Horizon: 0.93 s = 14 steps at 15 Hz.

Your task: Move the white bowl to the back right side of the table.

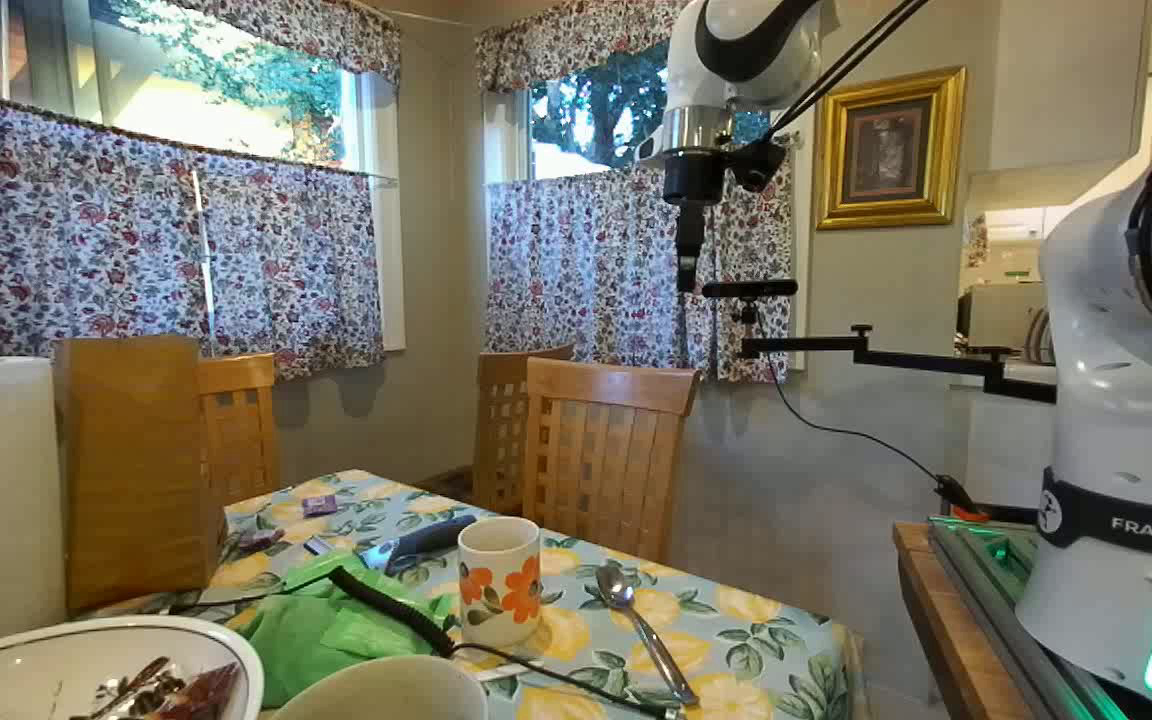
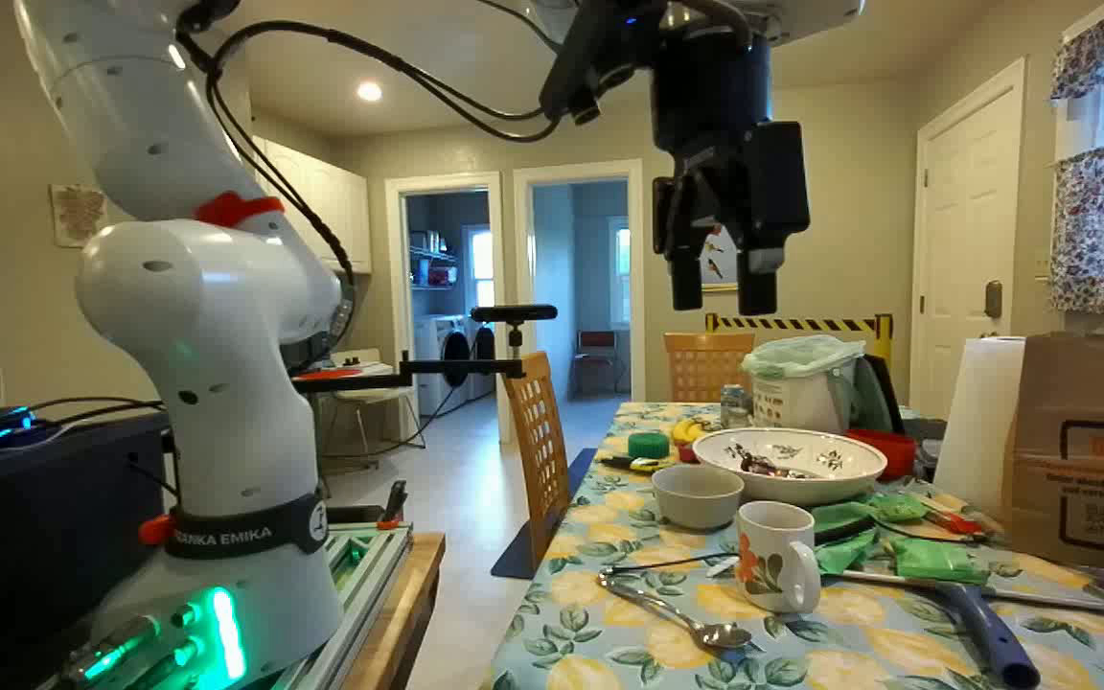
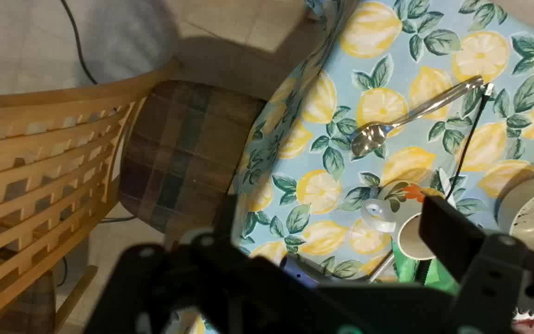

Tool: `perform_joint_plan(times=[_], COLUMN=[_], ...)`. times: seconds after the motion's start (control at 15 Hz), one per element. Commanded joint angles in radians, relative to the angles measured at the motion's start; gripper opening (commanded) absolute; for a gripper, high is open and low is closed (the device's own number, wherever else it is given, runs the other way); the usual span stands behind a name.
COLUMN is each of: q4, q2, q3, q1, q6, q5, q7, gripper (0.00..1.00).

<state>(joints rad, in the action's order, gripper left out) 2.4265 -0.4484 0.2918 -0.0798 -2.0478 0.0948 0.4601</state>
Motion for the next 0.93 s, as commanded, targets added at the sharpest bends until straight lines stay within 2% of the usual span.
perform_joint_plan(times=[0.0,0.6,0.87], q4=[-0.002,-0.002,0.001], q2=[0.002,0.002,0.013], q3=[-0.012,-0.012,-0.065], q1=[-0.013,-0.013,0.023], q6=[0.002,0.002,-0.054], q5=[-0.007,-0.007,-0.004], q7=[0.005,0.005,0.001], gripper=[1.00,1.00,1.00])
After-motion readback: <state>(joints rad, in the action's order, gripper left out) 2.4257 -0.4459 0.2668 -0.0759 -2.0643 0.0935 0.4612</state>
